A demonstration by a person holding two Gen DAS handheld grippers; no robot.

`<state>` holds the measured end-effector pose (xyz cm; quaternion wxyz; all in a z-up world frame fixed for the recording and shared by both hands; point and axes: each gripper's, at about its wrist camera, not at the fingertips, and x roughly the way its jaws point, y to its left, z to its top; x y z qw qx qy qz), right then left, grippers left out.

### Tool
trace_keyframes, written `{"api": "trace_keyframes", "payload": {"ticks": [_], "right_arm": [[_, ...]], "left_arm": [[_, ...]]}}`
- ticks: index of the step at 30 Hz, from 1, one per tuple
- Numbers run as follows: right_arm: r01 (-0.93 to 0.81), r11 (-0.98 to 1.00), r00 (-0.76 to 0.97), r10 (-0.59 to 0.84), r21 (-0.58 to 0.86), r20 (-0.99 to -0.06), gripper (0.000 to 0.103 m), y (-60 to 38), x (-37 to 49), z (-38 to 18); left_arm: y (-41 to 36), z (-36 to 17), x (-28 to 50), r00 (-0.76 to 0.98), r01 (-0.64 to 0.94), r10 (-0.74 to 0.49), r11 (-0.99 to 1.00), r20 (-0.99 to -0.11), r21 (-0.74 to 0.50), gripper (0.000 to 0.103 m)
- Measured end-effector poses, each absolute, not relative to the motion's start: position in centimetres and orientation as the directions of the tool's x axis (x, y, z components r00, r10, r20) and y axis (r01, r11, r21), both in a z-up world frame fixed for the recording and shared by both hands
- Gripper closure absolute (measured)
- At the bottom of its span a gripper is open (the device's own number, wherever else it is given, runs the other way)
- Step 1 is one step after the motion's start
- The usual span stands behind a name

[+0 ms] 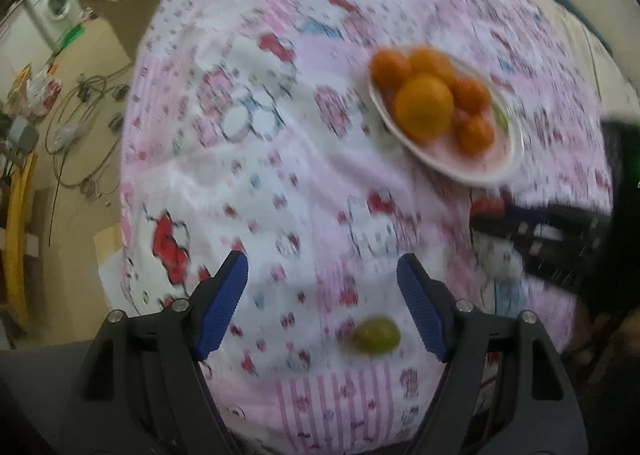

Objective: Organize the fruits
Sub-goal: 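Grasp the green lime with the left gripper while the right gripper grasps the red tomato, then carry the lime and the tomato over the plate with both grippers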

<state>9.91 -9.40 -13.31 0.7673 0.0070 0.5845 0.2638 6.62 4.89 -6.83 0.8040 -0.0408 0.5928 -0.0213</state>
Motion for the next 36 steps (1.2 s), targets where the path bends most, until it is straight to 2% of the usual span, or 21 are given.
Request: {"api": "trace_keyframes", "payload": {"ticks": [4, 8, 11, 15, 21, 29, 36], "right_arm": [[-0.384, 0.858, 0.190, 0.435, 0.342, -0.880, 0.071, -10.3, 9.1, -12.0], [-0.362, 0.864, 0.212, 0.442, 0.350, -0.872, 0.071, -11.5, 8.5, -11.0], [-0.338, 0.871, 0.228, 0.443, 0.356, -0.867, 0.071, -12.4, 8.3, -10.5], [-0.303, 0.879, 0.243, 0.444, 0.367, -0.862, 0.071, -13.3, 8.3, -10.3], [-0.258, 0.884, 0.257, 0.451, 0.389, -0.855, 0.071, -14.8, 8.6, -9.9], [-0.242, 0.870, 0.283, 0.487, 0.430, -0.826, 0.071, -15.9, 8.9, -8.4], [-0.203, 0.853, 0.367, 0.522, 0.481, -0.770, 0.071, -19.0, 10.2, -5.6]], "left_arm": [[3.1, -8.1, 4.8, 0.224, 0.073, -0.117, 0.992, -0.968, -0.103, 0.031], [1.3, -9.1, 4.2, 0.181, 0.140, -0.116, 0.986, -0.977, -0.092, 0.050], [0.5, -9.9, 4.5, 0.169, 0.174, -0.098, 0.982, -0.981, -0.068, 0.055], [-0.3, -10.5, 4.6, 0.150, 0.203, -0.073, 0.978, -0.986, -0.041, 0.075], [-0.6, -9.8, 4.7, 0.170, 0.198, -0.072, 0.980, -0.983, -0.037, 0.076], [-0.4, -5.5, 6.5, 0.282, 0.160, -0.116, 0.984, -0.952, -0.072, 0.076], [-2.7, -2.3, 9.1, 0.350, 0.231, -0.126, 0.972, -0.928, -0.045, 0.076]]}}
